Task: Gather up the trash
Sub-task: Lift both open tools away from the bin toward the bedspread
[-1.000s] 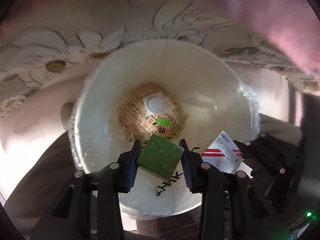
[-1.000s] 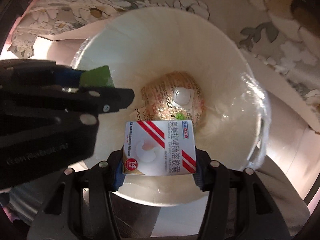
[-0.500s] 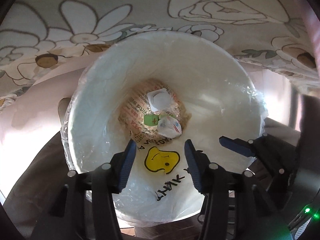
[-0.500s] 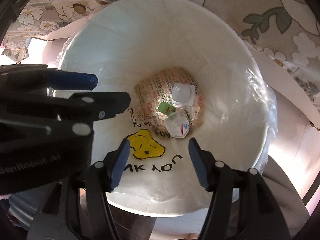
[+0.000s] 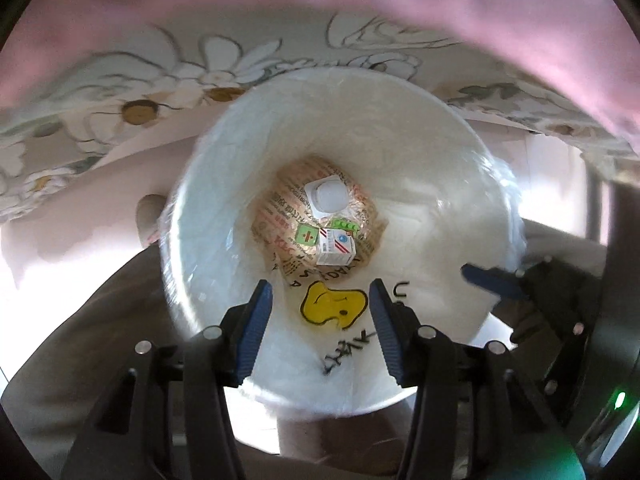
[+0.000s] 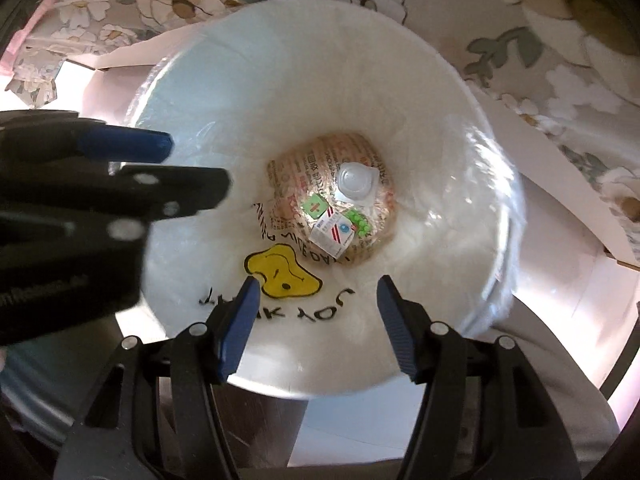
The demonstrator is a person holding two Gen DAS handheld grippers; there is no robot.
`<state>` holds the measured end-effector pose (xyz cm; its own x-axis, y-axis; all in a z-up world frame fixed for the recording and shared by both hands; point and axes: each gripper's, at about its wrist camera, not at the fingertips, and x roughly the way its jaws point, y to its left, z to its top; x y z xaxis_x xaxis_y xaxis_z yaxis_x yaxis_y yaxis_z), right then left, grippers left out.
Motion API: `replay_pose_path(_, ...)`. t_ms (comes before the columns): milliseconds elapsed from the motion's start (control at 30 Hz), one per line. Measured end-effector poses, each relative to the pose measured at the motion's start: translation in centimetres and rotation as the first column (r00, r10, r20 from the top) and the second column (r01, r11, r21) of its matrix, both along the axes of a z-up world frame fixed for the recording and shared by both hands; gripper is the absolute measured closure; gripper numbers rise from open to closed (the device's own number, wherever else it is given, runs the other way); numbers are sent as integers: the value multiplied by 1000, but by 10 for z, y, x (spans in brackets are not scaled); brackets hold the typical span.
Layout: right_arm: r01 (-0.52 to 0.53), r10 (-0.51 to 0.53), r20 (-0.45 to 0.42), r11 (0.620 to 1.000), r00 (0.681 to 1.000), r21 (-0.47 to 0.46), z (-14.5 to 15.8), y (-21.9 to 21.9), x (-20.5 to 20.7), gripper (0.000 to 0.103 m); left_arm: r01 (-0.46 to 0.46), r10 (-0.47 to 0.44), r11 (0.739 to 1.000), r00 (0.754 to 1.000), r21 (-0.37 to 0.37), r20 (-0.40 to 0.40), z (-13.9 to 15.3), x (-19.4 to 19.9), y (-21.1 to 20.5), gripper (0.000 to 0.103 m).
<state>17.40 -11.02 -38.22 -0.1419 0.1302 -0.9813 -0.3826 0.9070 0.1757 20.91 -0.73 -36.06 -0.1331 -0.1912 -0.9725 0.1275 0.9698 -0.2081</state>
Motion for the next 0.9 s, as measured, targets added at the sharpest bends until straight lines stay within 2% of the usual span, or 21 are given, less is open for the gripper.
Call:
replay_pose_path(167, 8, -9, 65, 1000, 998, 8, 43, -14, -5, 41, 53, -54, 998, 995, 12, 78, 44, -20, 6, 47)
replay_pose_path(367, 33, -40, 169, 998, 985, 45, 107, -33, -9, 41, 84, -84, 996, 975, 11, 203, 107, -28, 10, 45)
replay_pose_path(633, 23, -42, 334, 998, 942, 62, 201, -49, 1, 42, 94, -101, 995, 922, 36, 375, 199, -18, 17, 41)
replay_pose_path(767, 7, -28, 425, 999, 905, 51, 248, -51, 12, 36, 88, -104, 994, 890, 58, 443, 237, -5, 22, 39)
replay_pose_path(900, -2, -27, 499, 998, 866, 58, 292, -53, 27, 36, 78, -109, 993, 860, 84, 499, 272, 12, 29, 37)
